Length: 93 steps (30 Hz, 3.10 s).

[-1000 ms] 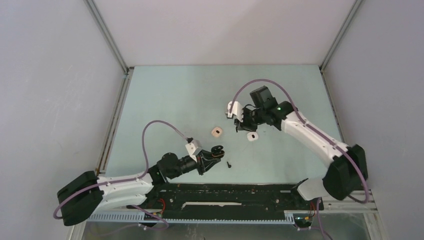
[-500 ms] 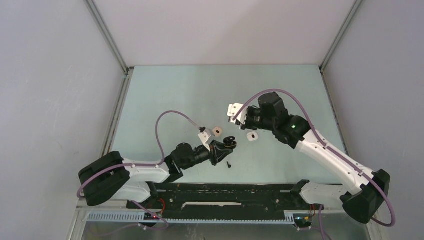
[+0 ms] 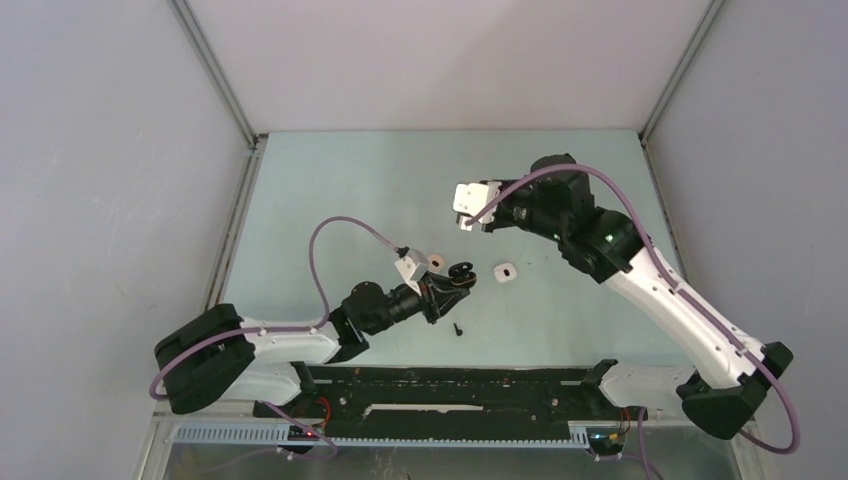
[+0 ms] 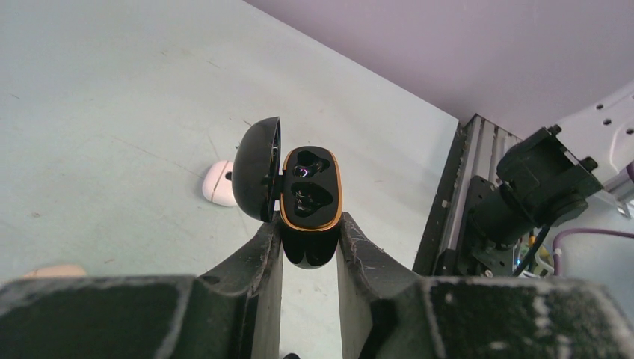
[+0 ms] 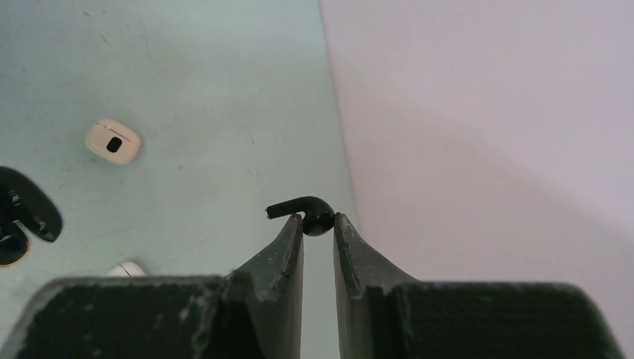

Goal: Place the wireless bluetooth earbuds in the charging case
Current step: Place the earbud in the charging case.

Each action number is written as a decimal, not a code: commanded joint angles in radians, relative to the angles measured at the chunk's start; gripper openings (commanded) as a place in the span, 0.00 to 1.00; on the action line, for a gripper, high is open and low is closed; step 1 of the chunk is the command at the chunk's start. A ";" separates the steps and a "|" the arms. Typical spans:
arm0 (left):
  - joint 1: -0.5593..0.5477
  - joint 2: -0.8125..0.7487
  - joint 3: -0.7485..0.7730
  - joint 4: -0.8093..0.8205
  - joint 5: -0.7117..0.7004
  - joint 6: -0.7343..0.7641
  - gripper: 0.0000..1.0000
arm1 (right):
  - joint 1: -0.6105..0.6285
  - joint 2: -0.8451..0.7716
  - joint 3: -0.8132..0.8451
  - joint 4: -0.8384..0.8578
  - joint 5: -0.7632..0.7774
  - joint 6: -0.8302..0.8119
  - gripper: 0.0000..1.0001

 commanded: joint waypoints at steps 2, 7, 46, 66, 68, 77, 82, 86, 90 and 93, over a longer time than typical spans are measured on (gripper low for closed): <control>0.005 -0.043 0.012 0.084 -0.084 0.007 0.00 | 0.056 -0.163 -0.079 0.048 0.016 0.023 0.00; 0.004 -0.058 0.010 0.124 -0.071 0.009 0.00 | 0.174 -0.367 -0.362 0.316 0.041 -0.082 0.00; -0.011 -0.056 -0.065 0.329 -0.005 -0.056 0.00 | 0.435 -0.342 -0.707 0.691 0.207 -0.210 0.00; -0.015 -0.046 -0.070 0.346 -0.003 -0.052 0.00 | 0.447 -0.330 -0.722 0.645 0.197 -0.241 0.00; -0.015 -0.045 -0.070 0.347 -0.004 -0.051 0.00 | 0.446 -0.332 -0.729 0.642 0.199 -0.248 0.00; -0.016 -0.039 -0.070 0.353 -0.011 -0.049 0.00 | 0.446 -0.345 -0.730 0.597 0.197 -0.247 0.00; -0.016 -0.029 -0.068 0.358 -0.010 -0.049 0.00 | 0.447 -0.348 -0.730 0.583 0.195 -0.239 0.00; -0.016 -0.024 -0.068 0.369 -0.007 -0.050 0.00 | 0.447 -0.347 -0.730 0.606 0.213 -0.229 0.00; -0.018 -0.022 -0.070 0.381 -0.009 -0.045 0.00 | 0.444 -0.348 -0.730 0.624 0.220 -0.199 0.00; -0.020 -0.019 -0.082 0.410 -0.017 -0.031 0.00 | 0.442 -0.351 -0.730 0.616 0.219 -0.177 0.00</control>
